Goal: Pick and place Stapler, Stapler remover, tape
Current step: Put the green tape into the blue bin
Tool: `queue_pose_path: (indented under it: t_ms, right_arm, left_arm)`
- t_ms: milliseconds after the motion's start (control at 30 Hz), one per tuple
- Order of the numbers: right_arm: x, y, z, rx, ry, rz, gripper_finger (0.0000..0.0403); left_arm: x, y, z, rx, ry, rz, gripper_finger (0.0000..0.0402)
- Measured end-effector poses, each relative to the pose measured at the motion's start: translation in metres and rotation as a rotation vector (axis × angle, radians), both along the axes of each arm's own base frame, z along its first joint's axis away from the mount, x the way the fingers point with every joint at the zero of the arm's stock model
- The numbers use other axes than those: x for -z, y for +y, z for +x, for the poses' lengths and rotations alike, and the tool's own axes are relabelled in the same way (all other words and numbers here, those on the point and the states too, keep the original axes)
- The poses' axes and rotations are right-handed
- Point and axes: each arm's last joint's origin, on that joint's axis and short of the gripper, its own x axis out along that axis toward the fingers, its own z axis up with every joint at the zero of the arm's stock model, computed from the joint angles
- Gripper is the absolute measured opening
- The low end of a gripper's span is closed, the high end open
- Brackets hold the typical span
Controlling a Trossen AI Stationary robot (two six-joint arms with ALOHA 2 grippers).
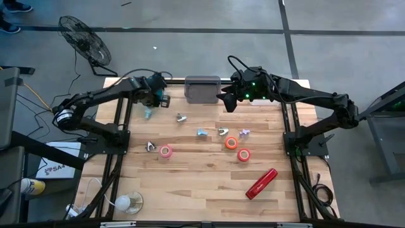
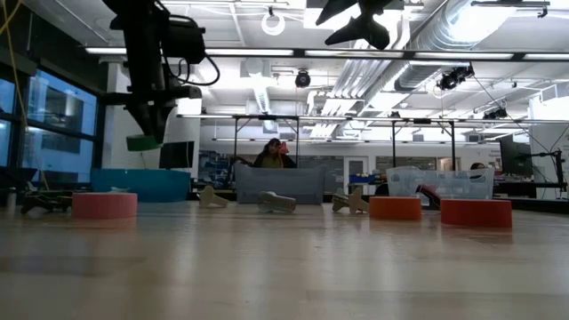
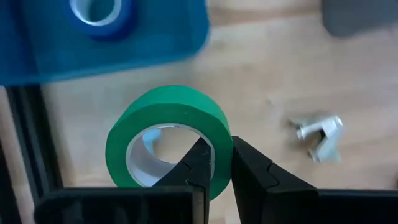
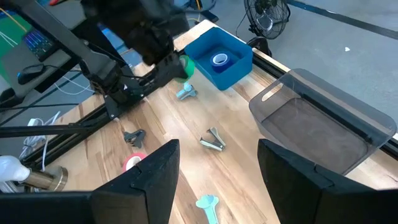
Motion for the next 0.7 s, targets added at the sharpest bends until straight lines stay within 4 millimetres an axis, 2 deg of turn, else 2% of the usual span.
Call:
queue_pose_path:
  t_ms: [167, 400, 700]
  right_arm:
    - [0.0, 0.0, 0.0, 0.001, 0.0, 0.0, 0.0209]
    - [0.0, 0.0, 0.0, 0.003, 0.0, -0.001, 0.0209]
    - [0.0, 0.0, 0.0, 0.006, 0.001, -0.003, 0.0209]
  left_arm:
    - [-0.003, 0.025, -0.011, -0.059, -0.053, 0.049, 0.0034]
    - [-0.006, 0.059, -0.036, -0.189, -0.092, 0.118, 0.0034]
    - [0.0, 0.082, -0.062, -0.301, -0.063, 0.107, 0.0034]
